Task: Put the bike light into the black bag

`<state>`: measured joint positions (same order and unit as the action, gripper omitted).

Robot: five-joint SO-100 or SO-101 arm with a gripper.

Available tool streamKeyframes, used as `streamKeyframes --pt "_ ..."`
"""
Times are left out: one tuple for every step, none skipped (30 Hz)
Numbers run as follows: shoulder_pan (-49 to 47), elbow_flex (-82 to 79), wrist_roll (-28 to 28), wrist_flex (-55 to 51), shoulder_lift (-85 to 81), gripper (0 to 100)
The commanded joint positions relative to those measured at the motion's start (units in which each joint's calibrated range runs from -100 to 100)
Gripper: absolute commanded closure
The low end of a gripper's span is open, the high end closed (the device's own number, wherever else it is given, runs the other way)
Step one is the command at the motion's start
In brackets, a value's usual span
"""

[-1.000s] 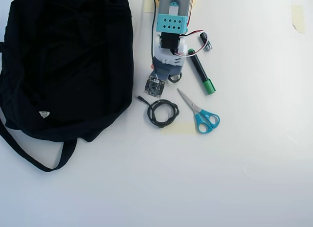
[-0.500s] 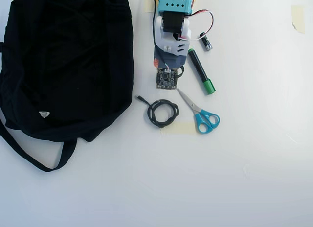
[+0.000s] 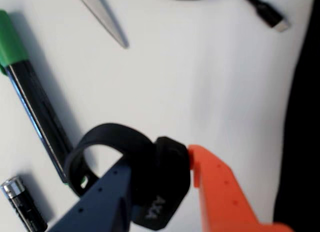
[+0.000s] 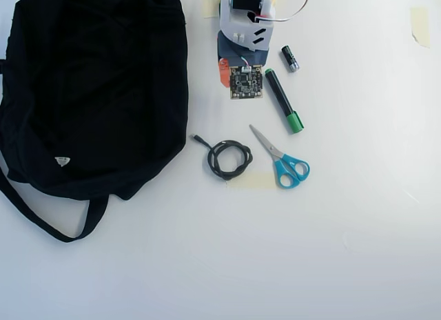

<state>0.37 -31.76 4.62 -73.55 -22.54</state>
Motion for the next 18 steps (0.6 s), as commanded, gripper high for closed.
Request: streamKeyframes --pt "3.37 2.20 0.42 -0.26 -4.18 98" --pt "4.12 2.38 0.42 -0.26 -4.51 98" --pt "4.94 2.65 0.31 -0.26 -4.85 98" --pt "5.69 2.74 0.16 -0.26 -5.18 98" --pt "6.44 2.74 -0.05 -0.26 -5.51 98" --pt "7.04 2.83 -0.05 -0.26 -5.84 98" --pt "7.41 2.83 -0.11 -0.26 -6.09 98" --pt "7.79 2.83 -0.21 -0.26 -6.34 98" --pt "8.31 2.83 -0.37 -0.18 -6.59 98" --pt "8.83 2.83 -1.05 0.08 -6.67 98" --pt "9.36 3.19 -2.47 0.42 -6.84 98" --pt "9.58 4.00 -3.99 0.42 -6.92 98" --pt "9.58 4.90 -5.77 0.42 -6.92 98" --pt "9.43 5.97 -7.66 0.42 -6.92 98" --pt "9.21 6.96 -9.49 0.42 -6.92 98" --pt "9.21 7.95 -11.01 0.42 -6.92 98" --pt "9.21 8.85 -12.01 0.42 -6.92 98" --pt "9.43 9.57 -12.95 0.42 -6.92 98"
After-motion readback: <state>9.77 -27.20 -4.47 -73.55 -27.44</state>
